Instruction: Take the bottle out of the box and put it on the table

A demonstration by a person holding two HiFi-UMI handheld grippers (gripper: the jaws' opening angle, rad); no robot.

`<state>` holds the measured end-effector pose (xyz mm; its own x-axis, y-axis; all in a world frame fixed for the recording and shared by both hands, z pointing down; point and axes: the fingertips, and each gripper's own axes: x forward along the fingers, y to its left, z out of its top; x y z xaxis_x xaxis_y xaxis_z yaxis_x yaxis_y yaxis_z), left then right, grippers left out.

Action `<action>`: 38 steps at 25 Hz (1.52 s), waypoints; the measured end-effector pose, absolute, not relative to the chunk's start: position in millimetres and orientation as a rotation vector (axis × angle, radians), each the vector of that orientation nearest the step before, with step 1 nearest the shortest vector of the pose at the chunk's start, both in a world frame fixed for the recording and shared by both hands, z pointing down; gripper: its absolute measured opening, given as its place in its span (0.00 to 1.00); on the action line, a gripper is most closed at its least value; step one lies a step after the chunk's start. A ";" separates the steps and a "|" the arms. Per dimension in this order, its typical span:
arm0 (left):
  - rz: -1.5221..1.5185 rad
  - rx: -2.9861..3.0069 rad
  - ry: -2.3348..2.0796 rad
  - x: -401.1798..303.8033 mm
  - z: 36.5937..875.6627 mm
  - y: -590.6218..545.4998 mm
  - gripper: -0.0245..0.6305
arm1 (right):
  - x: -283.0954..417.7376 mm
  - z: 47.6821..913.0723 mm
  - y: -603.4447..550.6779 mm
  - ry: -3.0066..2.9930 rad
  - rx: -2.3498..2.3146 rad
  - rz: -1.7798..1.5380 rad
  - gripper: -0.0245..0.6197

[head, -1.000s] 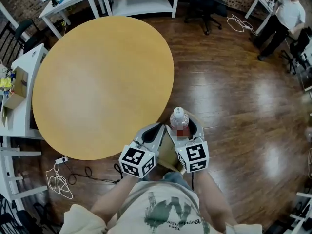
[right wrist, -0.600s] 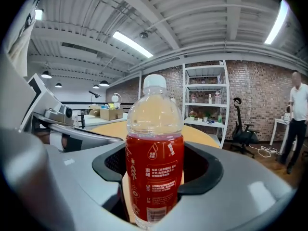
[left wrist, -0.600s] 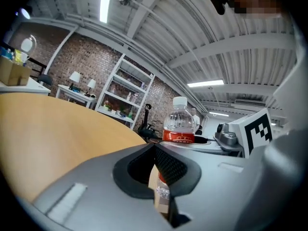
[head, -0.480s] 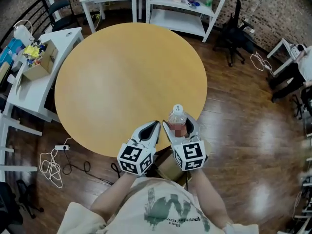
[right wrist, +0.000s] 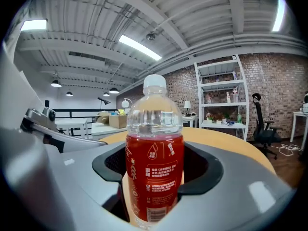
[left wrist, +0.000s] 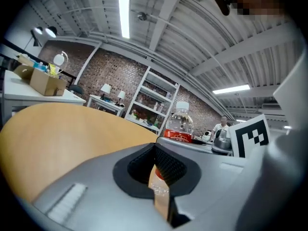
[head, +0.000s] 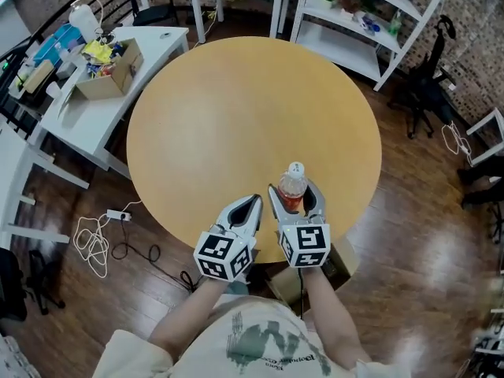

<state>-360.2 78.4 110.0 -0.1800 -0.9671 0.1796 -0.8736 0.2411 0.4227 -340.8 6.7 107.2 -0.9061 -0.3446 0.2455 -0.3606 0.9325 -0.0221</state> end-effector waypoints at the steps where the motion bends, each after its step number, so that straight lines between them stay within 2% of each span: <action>1: -0.319 1.664 -2.120 -369.7 113.0 79.6 0.04 | -352.0 111.8 6.9 -2.853 0.529 0.105 0.51; 15: -0.231 1.603 -2.148 -439.2 134.3 99.7 0.04 | -433.0 145.7 -5.6 -2.894 0.650 0.105 0.51; 38: -0.245 1.687 -2.075 -409.2 133.1 93.7 0.04 | -410.9 154.2 7.0 -2.819 0.567 0.044 0.52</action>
